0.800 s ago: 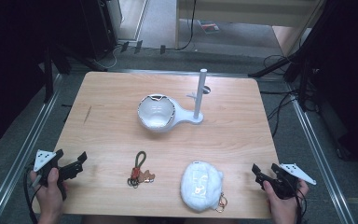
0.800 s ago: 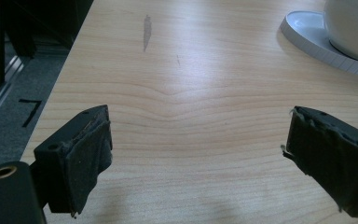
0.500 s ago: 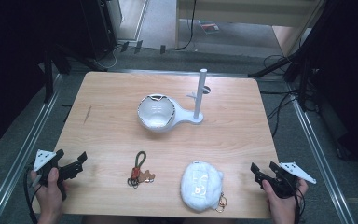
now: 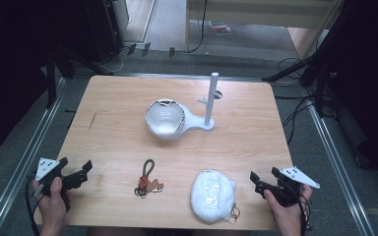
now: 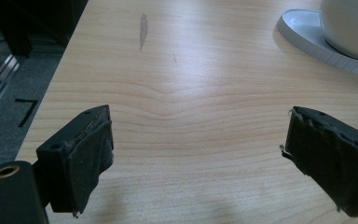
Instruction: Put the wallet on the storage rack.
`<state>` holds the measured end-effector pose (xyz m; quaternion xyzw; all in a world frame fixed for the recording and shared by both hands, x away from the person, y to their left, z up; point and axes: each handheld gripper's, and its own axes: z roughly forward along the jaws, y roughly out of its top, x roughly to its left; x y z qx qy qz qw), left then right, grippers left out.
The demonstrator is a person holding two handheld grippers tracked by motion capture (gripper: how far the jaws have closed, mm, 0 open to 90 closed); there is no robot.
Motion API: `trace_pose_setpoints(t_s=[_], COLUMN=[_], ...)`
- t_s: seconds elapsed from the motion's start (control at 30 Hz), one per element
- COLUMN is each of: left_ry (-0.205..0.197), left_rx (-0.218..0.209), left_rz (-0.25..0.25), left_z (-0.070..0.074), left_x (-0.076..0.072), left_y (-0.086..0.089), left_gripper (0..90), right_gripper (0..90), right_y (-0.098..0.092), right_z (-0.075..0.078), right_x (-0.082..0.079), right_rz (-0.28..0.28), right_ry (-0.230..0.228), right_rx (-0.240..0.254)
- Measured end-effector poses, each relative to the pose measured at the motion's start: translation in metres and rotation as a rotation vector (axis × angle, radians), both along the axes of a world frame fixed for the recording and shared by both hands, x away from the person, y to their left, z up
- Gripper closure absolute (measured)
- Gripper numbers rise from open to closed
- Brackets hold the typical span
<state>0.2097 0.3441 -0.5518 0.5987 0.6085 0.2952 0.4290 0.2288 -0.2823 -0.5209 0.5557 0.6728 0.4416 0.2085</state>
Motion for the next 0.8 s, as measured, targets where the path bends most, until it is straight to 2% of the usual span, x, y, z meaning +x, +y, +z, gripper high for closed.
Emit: trace_pose_setpoints(t_s=[0.13,0.27,0.33,0.47,0.53,0.6,0.67,0.8], left_ry=[0.0,-0.002,-0.002,-0.002,0.0,0.001,0.001,-0.001], left_rx=[-0.002,-0.003,-0.006,-0.003,-0.004,-0.004,-0.004,-0.005], left_rz=[-0.002,-0.001,-0.003,-0.003,-0.004,-0.004,-0.005,-0.005], left_z=[0.0,0.0,0.0,0.0,0.0,0.0,0.0,0.0], left_x=[0.0,0.0,0.0,0.0,0.0,0.0,0.0,0.0], left_y=[0.0,0.0,0.0,0.0,0.0,0.0,0.0,0.0], left_gripper=[8.0,8.0,8.0,8.0,8.0,8.0,8.0,8.0], right_gripper=[13.3,13.1,12.4,12.2,11.7,11.7,11.7,11.9], right_y=[0.015,0.025,0.035,0.045,0.052,0.055,0.062,0.068], right_z=[0.002,0.002,0.001,0.001,0.0,0.0,-0.002,-0.004], right_x=[-0.001,-0.002,-0.003,-0.005,-0.004,-0.003,-0.002,-0.002], right_rz=[0.055,0.084,0.115,0.142,0.18,0.191,0.221,0.242], right_ry=[0.013,0.027,0.029,0.039,0.059,0.068,0.091,0.107], right_rx=[0.004,0.002,-0.012,-0.019,-0.005,0.0,-0.003,-0.015])
